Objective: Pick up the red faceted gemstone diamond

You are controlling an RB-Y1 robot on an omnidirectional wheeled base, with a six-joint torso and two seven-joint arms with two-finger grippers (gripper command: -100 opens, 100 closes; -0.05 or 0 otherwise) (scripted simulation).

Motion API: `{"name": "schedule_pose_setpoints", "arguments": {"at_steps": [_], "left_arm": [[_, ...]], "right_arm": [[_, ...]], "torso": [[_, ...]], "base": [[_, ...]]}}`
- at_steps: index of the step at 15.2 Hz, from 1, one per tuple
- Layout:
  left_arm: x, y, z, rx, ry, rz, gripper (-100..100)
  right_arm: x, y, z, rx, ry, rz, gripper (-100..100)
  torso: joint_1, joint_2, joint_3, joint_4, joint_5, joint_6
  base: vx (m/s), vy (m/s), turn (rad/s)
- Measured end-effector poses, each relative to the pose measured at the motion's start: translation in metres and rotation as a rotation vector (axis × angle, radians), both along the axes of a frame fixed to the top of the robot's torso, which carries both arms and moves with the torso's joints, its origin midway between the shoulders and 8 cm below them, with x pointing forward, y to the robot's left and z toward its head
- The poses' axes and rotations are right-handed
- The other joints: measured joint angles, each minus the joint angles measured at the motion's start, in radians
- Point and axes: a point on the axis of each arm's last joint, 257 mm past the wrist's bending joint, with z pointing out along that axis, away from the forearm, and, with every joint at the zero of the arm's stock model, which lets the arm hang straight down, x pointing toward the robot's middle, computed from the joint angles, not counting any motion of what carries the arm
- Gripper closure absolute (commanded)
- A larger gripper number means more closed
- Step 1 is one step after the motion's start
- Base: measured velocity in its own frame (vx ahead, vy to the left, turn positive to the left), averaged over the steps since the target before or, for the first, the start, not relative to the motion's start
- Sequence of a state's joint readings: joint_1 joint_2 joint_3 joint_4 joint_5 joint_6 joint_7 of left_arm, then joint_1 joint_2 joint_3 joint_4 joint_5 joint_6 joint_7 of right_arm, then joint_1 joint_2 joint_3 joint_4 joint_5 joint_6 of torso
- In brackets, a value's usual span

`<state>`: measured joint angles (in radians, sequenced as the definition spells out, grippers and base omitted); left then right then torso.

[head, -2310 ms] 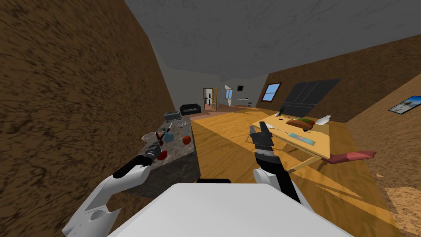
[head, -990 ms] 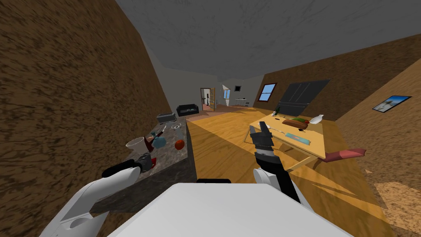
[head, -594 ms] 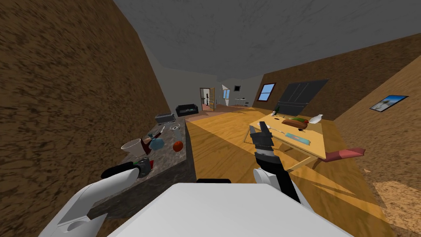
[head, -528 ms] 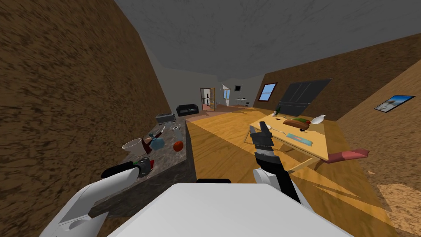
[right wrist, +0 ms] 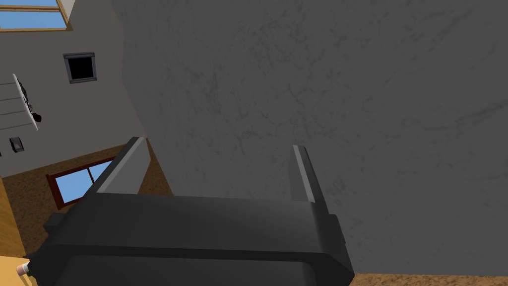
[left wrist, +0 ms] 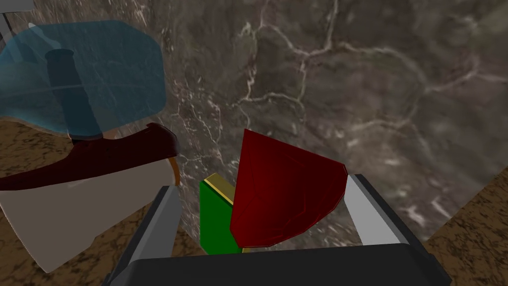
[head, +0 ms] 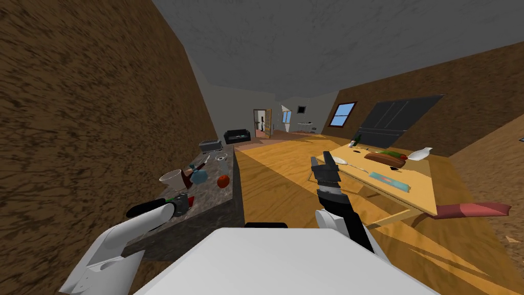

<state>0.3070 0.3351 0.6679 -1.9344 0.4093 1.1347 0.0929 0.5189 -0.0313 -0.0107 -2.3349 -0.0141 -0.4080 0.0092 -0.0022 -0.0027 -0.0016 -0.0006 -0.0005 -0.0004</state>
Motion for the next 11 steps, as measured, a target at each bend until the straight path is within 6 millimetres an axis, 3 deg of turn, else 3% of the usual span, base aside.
{"name": "schedule_pose_setpoints", "arguments": {"at_steps": [11], "left_arm": [[0.022,0.005,-0.007,0.002,0.004,-0.076,-100]], "right_arm": [[0.0,0.0,0.0,0.0,0.0,0.0,0]], "torso": [[0.001,-0.001,-0.001,0.0,0.001,0.001]], "base": [[0.032,-0.031,0.1]]}}
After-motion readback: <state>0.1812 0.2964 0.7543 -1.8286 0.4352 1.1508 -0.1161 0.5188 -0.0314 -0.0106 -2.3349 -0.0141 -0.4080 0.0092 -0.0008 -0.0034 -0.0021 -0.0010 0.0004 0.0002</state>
